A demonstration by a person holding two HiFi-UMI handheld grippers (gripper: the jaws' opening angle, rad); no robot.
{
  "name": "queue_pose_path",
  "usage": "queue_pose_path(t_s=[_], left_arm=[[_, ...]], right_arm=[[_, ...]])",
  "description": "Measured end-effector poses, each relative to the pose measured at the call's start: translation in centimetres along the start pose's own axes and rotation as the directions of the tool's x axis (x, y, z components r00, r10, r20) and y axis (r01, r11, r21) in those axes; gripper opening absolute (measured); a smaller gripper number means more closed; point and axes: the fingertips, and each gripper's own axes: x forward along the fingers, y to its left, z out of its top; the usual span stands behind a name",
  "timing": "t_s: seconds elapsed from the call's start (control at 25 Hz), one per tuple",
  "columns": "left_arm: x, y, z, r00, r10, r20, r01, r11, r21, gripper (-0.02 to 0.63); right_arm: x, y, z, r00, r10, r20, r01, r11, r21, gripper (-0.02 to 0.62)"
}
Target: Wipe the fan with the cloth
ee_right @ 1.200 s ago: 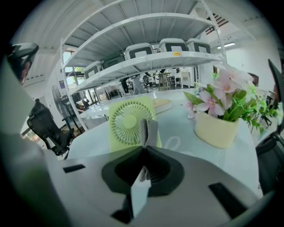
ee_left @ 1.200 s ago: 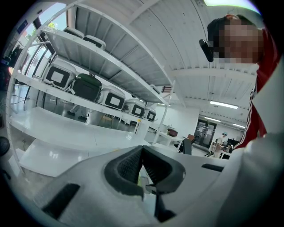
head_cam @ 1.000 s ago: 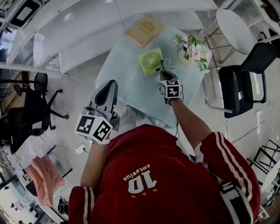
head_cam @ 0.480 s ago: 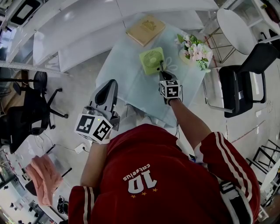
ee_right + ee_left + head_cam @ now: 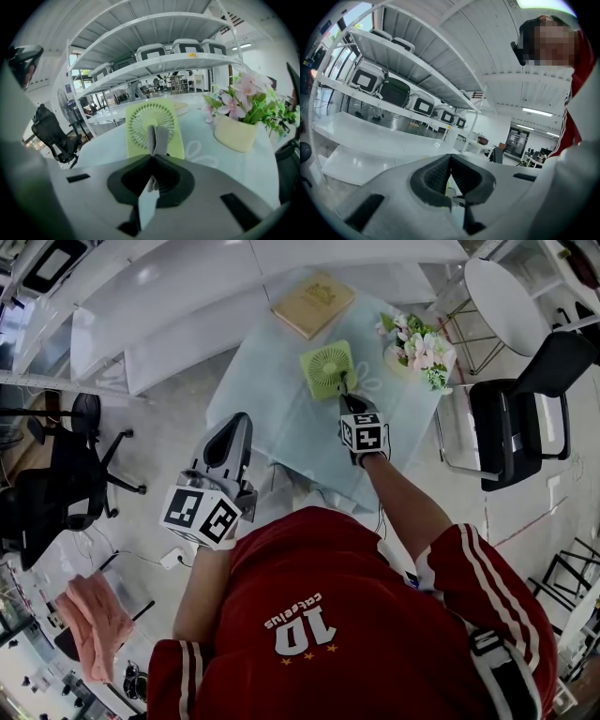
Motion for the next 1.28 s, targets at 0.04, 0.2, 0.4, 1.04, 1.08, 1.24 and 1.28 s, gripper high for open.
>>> queue_pose_path(t_s=[0.04,0.2,0.4,1.04,1.08,1.24,1.28], left_arm=[[-0.1,0.0,0.0,1.000,0.001,0.000,-0.001,1.000,0.000,0.003],[-0.4,0.2,0.1,1.000,0.004,0.000,-0.004,1.000,-0.004,0.003],[-1.0,0.5,-0.1,1.000,0.009,0.003,-0.009,1.000,-0.005,0.003],[-2.2,1.5,0.1,0.999,0.030,0.015,-0.029,0.999,-0.015,0.003],[-2.2,1.6,0.1,0.999,0.032,0.015,-0.032,0.999,-0.016,0.003],[-2.3,1.7,0.2,0.999,0.037,0.017,-0.037,0.999,-0.015,0.003],[-2.4,1.8,0.2,0.999,0.039,0.018,-0.038,0.999,-0.015,0.003]], right_arm=[[0.0,0.1,0.0,1.000,0.001,0.001,-0.001,1.000,0.000,0.012],[0.1,0.8,-0.1,1.000,0.008,0.002,-0.008,1.000,-0.003,0.012],[0.2,1.7,-0.4,1.000,0.018,-0.004,-0.018,1.000,-0.006,0.012],[0.7,3.8,-0.4,0.999,0.043,-0.012,-0.043,0.999,-0.019,0.012],[0.7,3.9,-0.5,0.999,0.045,-0.013,-0.045,0.999,-0.019,0.012],[0.9,4.2,-0.6,0.999,0.050,-0.016,-0.050,0.998,-0.022,0.012],[0.9,4.3,-0.6,0.998,0.053,-0.016,-0.053,0.998,-0.022,0.012]])
